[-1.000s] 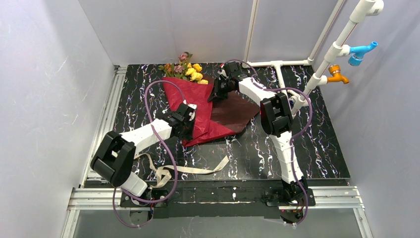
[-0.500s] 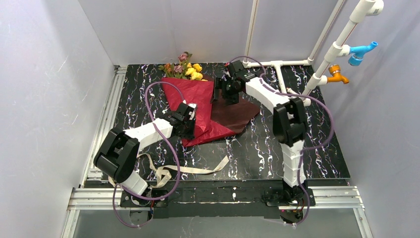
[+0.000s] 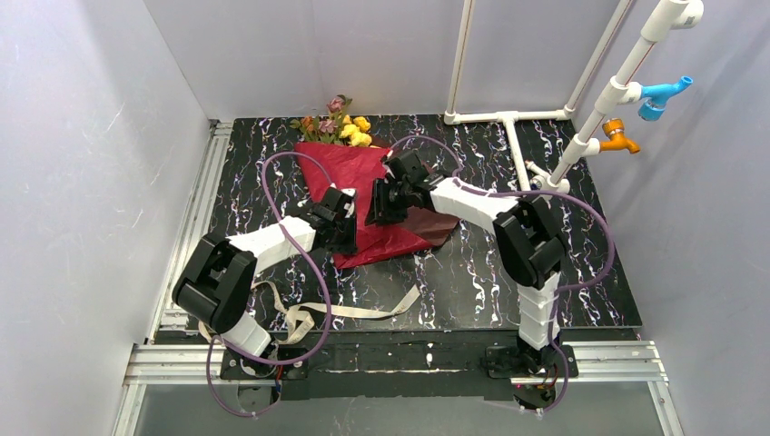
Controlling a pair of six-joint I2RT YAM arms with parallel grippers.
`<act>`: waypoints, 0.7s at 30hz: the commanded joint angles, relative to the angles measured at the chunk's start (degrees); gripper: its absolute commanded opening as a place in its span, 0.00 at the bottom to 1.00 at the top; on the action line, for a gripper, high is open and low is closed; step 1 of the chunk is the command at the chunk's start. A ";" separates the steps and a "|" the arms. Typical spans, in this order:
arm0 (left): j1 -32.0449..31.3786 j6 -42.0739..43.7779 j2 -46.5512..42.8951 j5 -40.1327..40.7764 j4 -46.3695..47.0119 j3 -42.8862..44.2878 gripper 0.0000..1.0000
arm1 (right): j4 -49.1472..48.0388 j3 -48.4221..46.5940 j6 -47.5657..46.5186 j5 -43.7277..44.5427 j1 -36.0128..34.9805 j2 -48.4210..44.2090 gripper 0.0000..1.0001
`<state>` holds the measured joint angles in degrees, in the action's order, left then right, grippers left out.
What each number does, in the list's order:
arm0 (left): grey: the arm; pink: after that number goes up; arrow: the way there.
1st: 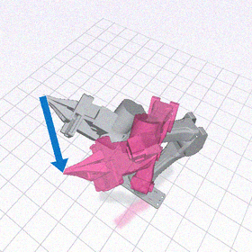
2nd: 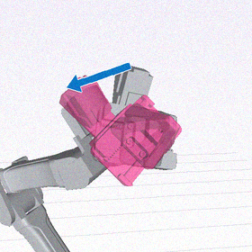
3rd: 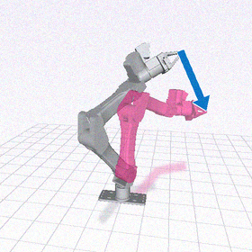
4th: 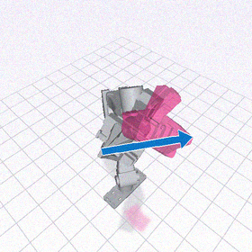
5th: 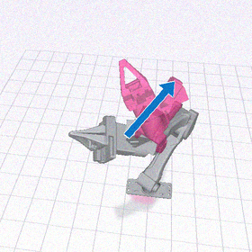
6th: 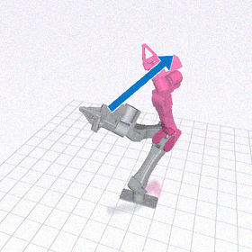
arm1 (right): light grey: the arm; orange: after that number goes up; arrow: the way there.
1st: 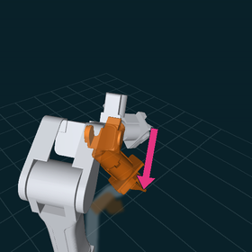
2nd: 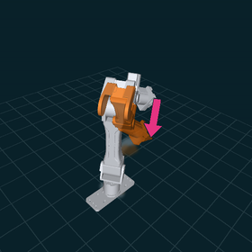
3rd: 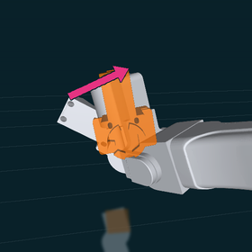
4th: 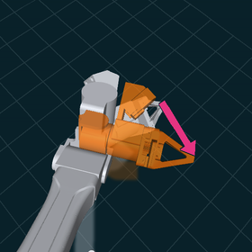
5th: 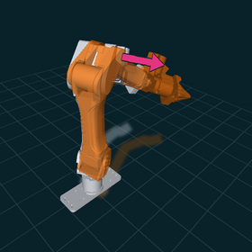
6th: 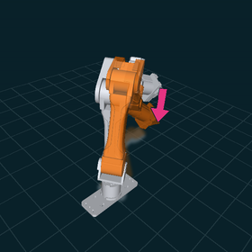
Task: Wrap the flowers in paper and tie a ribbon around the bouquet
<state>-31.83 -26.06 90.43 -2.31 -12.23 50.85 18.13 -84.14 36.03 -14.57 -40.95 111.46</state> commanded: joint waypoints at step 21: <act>6.53 -4.36 -1.83 7.31 -11.11 10.78 0.08 | -4.25 0.03 -2.10 -4.11 -1.24 11.10 0.40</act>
<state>-28.34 -31.11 86.61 1.43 -19.92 57.45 12.01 -82.70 36.67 -18.85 -42.02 120.55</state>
